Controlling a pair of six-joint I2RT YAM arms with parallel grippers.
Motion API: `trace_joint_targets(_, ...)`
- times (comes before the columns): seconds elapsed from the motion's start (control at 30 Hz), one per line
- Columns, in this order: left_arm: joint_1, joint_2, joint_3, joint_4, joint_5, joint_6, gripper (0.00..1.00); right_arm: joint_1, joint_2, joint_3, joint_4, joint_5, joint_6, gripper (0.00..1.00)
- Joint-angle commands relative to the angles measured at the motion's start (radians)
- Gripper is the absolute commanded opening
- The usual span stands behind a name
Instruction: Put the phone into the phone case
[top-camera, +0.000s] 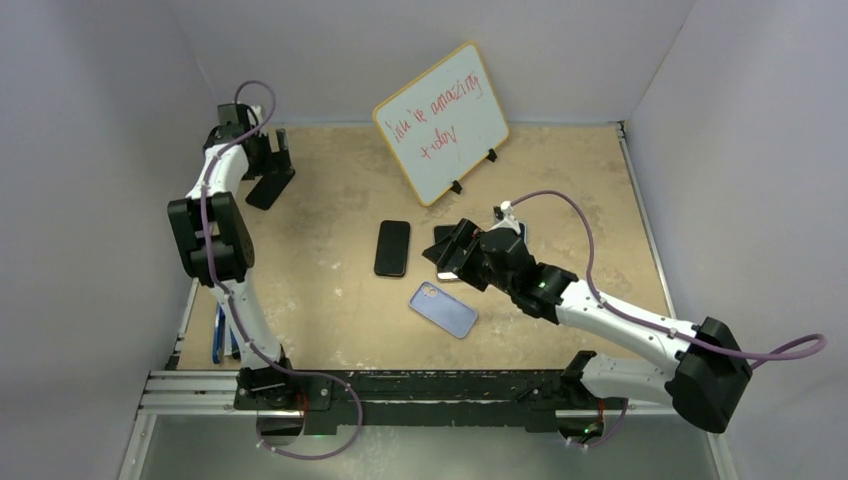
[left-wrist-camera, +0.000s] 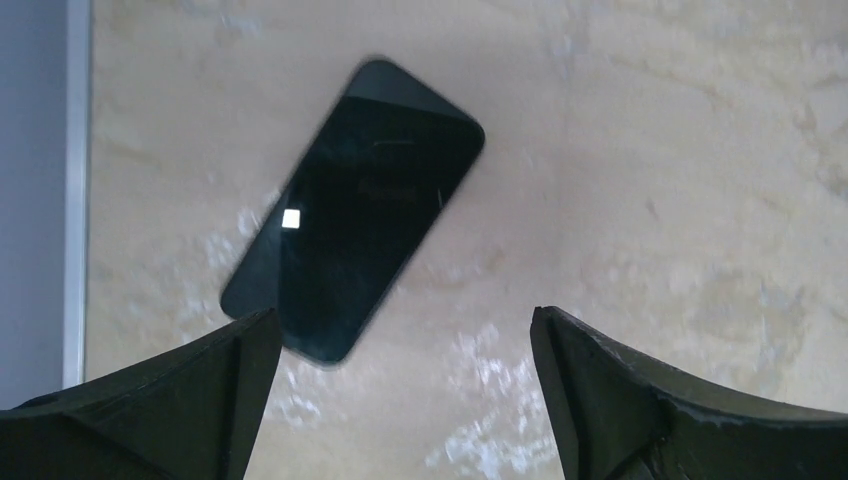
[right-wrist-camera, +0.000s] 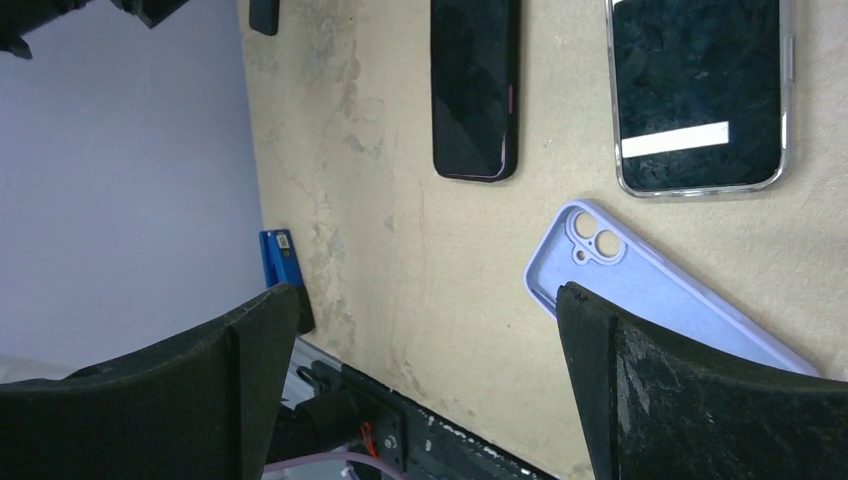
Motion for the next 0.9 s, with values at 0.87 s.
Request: trace_joint_targets(0.87,0.05,0.417,0.418,0.154,0.152,-0.215,0.96,-0.037,0.069,0.023,-0.013,0.049,-0.097,0.99)
